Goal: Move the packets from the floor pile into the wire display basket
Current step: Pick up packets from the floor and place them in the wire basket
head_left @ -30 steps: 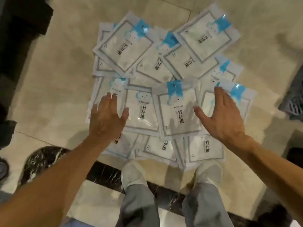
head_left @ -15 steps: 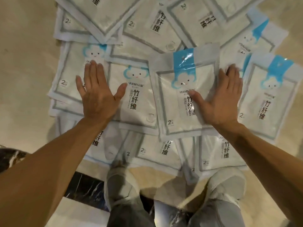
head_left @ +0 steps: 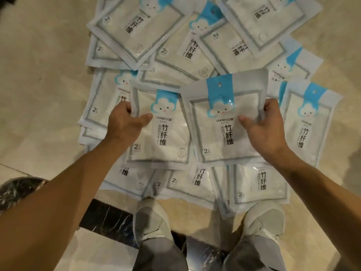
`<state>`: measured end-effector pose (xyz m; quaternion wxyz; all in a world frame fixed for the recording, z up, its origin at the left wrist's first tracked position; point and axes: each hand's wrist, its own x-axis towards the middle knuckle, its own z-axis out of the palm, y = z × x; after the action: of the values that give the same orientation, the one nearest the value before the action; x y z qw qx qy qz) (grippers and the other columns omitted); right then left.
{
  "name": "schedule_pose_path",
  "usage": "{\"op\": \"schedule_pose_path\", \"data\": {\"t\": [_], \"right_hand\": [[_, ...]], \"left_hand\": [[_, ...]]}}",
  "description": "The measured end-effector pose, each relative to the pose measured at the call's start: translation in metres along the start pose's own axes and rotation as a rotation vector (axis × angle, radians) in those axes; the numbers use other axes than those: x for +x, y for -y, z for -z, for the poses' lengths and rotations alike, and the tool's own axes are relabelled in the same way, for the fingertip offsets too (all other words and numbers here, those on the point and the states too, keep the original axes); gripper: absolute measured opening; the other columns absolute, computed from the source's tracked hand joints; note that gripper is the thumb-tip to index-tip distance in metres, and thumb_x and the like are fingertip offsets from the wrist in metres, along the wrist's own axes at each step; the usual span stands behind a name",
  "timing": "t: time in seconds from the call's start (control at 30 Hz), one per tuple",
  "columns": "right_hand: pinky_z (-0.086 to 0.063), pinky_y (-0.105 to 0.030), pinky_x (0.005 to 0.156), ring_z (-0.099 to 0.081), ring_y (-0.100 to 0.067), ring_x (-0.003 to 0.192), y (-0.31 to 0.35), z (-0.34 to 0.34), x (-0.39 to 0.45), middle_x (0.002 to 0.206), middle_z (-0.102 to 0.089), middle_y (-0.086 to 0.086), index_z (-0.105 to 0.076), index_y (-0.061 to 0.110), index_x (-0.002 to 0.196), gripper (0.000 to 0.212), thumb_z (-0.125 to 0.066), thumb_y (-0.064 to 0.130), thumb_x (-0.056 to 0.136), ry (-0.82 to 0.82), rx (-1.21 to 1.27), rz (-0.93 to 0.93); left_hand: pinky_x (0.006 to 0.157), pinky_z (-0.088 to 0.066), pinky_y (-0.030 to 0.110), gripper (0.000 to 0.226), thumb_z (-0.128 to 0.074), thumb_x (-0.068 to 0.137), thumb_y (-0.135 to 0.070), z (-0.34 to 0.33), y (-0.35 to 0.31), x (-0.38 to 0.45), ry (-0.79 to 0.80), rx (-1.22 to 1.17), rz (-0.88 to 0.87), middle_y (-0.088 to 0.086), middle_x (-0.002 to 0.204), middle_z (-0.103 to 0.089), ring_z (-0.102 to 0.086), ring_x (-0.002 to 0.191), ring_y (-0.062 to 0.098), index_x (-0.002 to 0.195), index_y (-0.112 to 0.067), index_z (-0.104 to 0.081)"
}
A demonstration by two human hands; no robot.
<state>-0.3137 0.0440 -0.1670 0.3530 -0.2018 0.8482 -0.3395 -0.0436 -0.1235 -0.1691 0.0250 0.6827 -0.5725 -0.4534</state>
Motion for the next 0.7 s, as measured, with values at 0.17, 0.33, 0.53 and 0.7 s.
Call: {"op": "schedule_pose_path", "data": {"t": [0.17,0.33,0.53,0.7], "right_hand": [[-0.061,-0.026,0.071,-0.074,-0.005,0.081,0.018,0.028,-0.021,0.094,-0.075,0.008,-0.059,0.029,0.107,0.030,-0.075,0.008,0.092,0.127,0.171,-0.081],[-0.057,-0.023,0.067,-0.070,-0.008,0.077,0.057,0.069,-0.040,0.086,-0.077,0.010,-0.071,0.023,0.106,0.028,-0.080,0.012,0.082,0.171,0.351,-0.129],[-0.051,-0.058,0.093,-0.068,-0.042,0.094,0.162,0.124,-0.082,0.107,-0.075,-0.021,-0.076,0.020,0.100,0.059,-0.094,0.046,0.051,0.253,0.397,-0.212],[-0.060,-0.057,0.084,-0.076,-0.039,0.095,0.285,0.172,-0.127,0.110,-0.076,-0.022,-0.067,0.006,0.119,0.031,-0.070,0.005,0.089,0.327,0.402,-0.238]], "left_hand": [[0.081,-0.059,0.034,0.020,-0.069,0.095,-0.010,0.028,-0.001,-0.036,0.253,-0.371,0.188,-0.002,0.101,-0.078,-0.072,0.101,0.021,0.111,-0.020,-0.068],[0.081,-0.062,0.040,0.042,-0.074,0.089,-0.009,0.074,-0.014,-0.076,0.236,-0.483,0.207,0.007,0.114,-0.076,-0.074,0.102,0.024,0.130,-0.014,-0.064],[0.092,-0.057,0.055,0.039,-0.069,0.090,-0.015,0.161,-0.065,-0.135,0.253,-0.641,0.209,0.014,0.118,-0.075,-0.072,0.107,0.036,0.128,-0.012,-0.065],[0.075,-0.064,0.050,0.036,-0.066,0.091,-0.004,0.256,-0.129,-0.197,0.260,-0.754,0.172,0.016,0.116,-0.075,-0.074,0.101,0.037,0.127,-0.010,-0.062]]}}
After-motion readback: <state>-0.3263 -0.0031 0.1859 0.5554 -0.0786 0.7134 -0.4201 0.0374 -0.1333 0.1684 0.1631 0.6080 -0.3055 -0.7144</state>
